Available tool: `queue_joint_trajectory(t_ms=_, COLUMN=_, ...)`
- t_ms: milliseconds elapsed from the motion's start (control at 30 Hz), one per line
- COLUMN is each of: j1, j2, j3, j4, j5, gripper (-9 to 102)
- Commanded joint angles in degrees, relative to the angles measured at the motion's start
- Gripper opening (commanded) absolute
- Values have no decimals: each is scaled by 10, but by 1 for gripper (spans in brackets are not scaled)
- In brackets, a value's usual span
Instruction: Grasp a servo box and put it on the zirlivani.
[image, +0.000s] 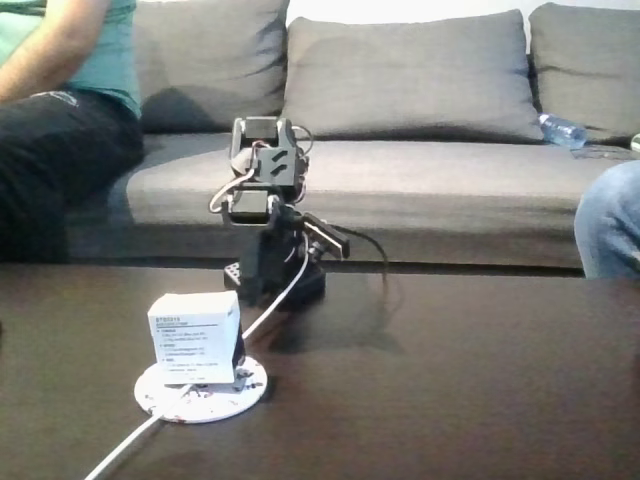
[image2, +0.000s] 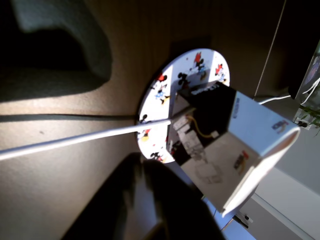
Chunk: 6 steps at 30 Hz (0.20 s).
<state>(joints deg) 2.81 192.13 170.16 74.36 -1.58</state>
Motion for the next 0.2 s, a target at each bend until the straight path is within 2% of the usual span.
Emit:
queue_joint_trajectory(t_ms=0, j1=0, j2=1, j3=-1, j4=38, j5=-4, gripper=0)
queue_joint_trajectory(t_ms=167, j1=0, j2=1, j3=-1, j4=38, j5=-4, gripper=0)
